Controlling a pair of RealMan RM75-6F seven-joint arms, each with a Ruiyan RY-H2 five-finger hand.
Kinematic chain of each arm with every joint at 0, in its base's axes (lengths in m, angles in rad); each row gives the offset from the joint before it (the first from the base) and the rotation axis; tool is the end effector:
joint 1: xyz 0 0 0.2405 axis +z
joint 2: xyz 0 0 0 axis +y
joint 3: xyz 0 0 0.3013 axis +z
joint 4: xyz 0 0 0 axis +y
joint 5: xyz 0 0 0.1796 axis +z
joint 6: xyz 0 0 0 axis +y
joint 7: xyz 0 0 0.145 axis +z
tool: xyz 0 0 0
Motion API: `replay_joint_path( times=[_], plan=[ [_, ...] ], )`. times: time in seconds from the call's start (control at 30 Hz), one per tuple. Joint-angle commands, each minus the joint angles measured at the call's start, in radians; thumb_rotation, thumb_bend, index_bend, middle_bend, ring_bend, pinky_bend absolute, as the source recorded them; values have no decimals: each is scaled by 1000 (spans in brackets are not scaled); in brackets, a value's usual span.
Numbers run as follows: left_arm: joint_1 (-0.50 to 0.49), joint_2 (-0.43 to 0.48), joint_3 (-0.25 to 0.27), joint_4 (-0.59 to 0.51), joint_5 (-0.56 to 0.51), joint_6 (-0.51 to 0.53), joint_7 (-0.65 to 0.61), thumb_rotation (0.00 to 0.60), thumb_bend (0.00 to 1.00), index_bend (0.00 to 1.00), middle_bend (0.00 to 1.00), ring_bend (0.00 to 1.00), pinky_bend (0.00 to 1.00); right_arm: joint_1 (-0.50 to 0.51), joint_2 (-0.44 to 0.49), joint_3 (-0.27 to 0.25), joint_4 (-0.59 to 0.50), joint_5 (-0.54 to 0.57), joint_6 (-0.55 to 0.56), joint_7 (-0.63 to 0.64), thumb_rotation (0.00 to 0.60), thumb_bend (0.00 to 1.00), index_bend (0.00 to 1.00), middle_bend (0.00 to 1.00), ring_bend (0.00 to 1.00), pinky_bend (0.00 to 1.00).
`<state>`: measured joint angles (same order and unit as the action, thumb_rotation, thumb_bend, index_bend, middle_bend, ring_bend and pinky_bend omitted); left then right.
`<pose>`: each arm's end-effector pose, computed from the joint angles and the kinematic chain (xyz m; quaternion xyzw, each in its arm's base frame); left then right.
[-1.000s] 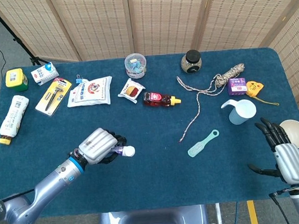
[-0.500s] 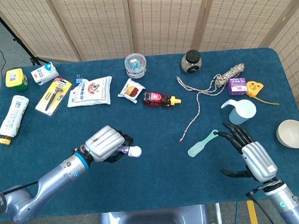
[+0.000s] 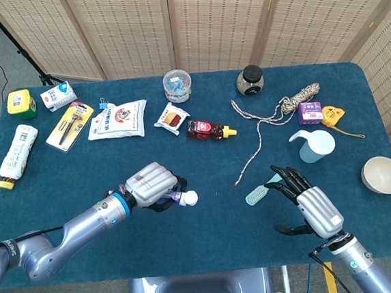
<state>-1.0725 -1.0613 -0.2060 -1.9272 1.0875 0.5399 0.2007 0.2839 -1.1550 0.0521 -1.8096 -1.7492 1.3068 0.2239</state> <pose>-0.0495 0.3533 0.1096 -0.8731 -0.3075 -0.3076 0.2204 -0.2335 -0.2226 0.1506 0.6559 -0.4365 0.5244 0.3229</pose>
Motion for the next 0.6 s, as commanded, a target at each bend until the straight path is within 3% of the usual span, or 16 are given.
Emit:
replay_joint_path(
  times=[0.03, 0.6],
  plan=[
    [-55, -10, 0, 15, -60, -34, 12, 600, 1000, 623, 523, 484, 550, 18, -15, -1, 4, -3, -14, -5, 600, 0, 205, 0, 0, 0],
    [-268, -70, 82, 58, -303, -20, 106, 600, 1000, 624, 523, 484, 550, 71, -45, -5, 3, 25, -49, -50, 600, 0, 204, 0, 0, 0]
  ],
)
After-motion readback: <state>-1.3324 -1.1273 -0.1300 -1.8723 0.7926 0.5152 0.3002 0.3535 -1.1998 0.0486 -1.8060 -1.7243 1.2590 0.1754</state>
